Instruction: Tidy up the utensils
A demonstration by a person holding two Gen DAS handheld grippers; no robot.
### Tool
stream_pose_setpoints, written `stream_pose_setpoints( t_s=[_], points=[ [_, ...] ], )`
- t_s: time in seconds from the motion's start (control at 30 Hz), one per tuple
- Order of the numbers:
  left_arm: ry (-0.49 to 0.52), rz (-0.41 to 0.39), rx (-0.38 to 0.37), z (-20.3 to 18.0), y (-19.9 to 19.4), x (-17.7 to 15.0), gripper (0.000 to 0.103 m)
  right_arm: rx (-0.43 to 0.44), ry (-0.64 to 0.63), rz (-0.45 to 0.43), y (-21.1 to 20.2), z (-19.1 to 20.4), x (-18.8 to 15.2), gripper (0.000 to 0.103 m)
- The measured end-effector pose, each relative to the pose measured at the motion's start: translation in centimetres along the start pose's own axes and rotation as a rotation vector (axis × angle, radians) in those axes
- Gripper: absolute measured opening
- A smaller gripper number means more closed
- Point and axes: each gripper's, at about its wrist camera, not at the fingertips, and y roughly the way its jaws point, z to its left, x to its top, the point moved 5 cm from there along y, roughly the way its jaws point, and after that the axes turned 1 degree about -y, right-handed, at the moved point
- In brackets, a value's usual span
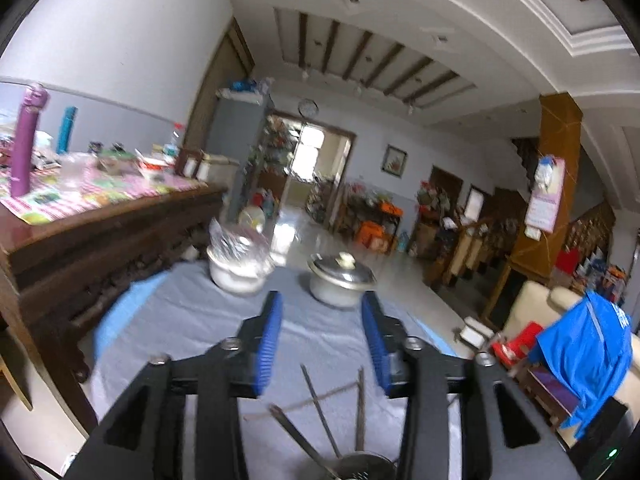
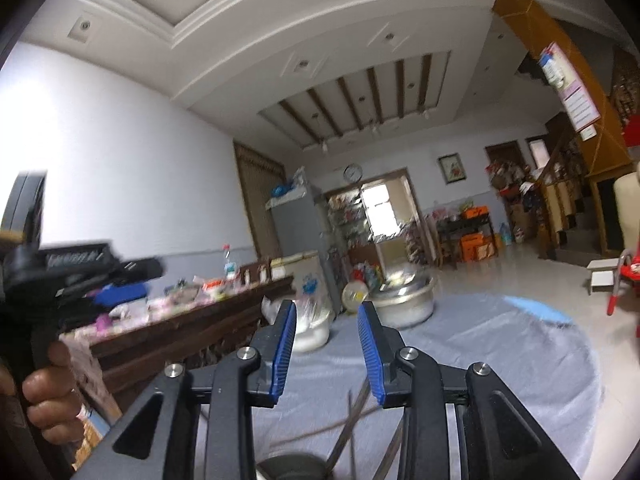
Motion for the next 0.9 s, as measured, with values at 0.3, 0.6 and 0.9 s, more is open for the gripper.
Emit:
stream_pose_setpoints(
  t_s=[0.3,0.6,0.9],
  points=[
    [-0.004,-0.042,0.165,5.1,-1.5,2.0,0.064,-0.174,0.099,-0.022,-1.1,-6.3,3.6,0.034],
    [-0.028,0.099,0.309,11.0,1.1,-0.3,0.067,-0.26,0.376,0.207,1.1,-15.7,0.6,0.034],
    [-0.014,0.237,0.358,12.8,4.8,-3.8,0.067,-0.208,0.494,0.414,3.2,-19.0,-5.2,0.035]
  ],
)
